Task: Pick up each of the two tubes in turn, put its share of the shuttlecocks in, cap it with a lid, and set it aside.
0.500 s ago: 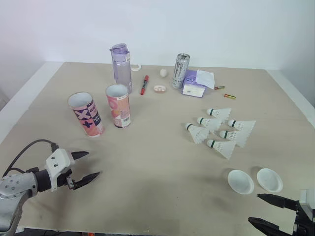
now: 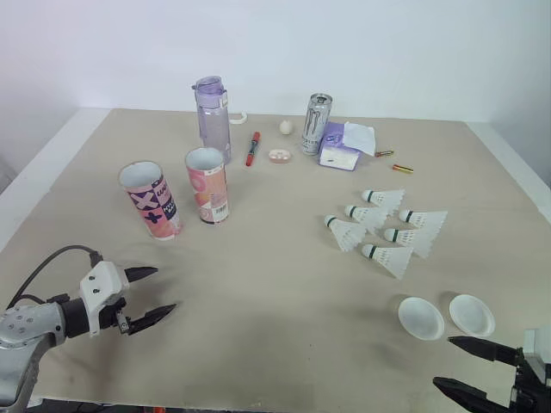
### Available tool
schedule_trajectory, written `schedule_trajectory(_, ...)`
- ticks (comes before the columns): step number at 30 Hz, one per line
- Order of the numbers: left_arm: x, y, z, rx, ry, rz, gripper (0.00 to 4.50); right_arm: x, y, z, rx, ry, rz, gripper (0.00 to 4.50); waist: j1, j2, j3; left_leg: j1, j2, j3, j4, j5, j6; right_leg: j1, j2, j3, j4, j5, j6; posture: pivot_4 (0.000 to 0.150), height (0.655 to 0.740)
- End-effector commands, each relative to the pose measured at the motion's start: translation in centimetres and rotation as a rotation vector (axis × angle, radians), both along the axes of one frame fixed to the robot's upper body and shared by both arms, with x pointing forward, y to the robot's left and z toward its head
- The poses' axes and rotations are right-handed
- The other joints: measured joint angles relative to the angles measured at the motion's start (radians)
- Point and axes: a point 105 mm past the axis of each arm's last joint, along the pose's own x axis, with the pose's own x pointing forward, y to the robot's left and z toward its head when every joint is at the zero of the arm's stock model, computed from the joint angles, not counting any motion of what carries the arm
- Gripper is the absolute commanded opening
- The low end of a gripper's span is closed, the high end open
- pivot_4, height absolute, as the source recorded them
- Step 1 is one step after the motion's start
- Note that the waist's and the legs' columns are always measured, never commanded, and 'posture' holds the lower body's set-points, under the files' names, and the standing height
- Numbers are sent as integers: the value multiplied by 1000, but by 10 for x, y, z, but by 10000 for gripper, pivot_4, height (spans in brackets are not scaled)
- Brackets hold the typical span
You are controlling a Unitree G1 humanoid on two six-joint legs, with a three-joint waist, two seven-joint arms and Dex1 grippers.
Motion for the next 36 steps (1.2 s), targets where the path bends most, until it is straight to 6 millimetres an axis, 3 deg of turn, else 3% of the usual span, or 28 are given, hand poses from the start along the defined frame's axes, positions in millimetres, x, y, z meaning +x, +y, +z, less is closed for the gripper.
schedule_trajectory(1,1,0,11,6,-41,-20,45000,1,-1,1,-3,-24,6,44600,0,0,0,0,0,0,0,0,0,0,0,0,0,0,0,1500,7400)
schedule_trajectory(4,1,-1,11,0,-41,-21,45000,2,-2,1,-3,-28,8,44600,0,0,0,0,0,0,0,0,0,0,0,0,0,0,0,1500,7400)
schedule_trajectory(8,3,-4,16,-40,-54,-19,45000,17,6,16,15,-100,38,44600,0,0,0,0,0,0,0,0,0,0,0,0,0,0,0,1500,7400)
schedule_trajectory(12,5,-12,20,-95,-89,38,45000,55,43,47,80,-230,157,44600,-18,0,1,1,1,2,1,0,0,0,0,2,0,3,-1,1500,7400)
schedule_trajectory(19,4,-29,22,-165,-146,158,45000,110,109,67,196,-332,361,44600,-28,-4,2,1,0,0,1,1,1,1,3,2,0,4,0,1500,7400)
schedule_trajectory(26,5,-25,23,-213,-185,393,45000,168,160,64,273,-384,518,44600,-27,-6,3,0,0,-1,2,1,1,1,3,3,0,9,3,1500,7400)
schedule_trajectory(30,3,-17,24,-273,-219,572,45000,192,175,54,267,-400,554,44600,-27,-6,3,-2,-1,-1,2,0,1,0,3,3,0,10,1,1500,7400)
schedule_trajectory(36,9,-10,21,-367,-233,779,45000,198,187,42,254,-400,621,44600,-27,-6,3,-3,-1,-2,3,0,2,0,2,2,1,10,0,1500,7400)
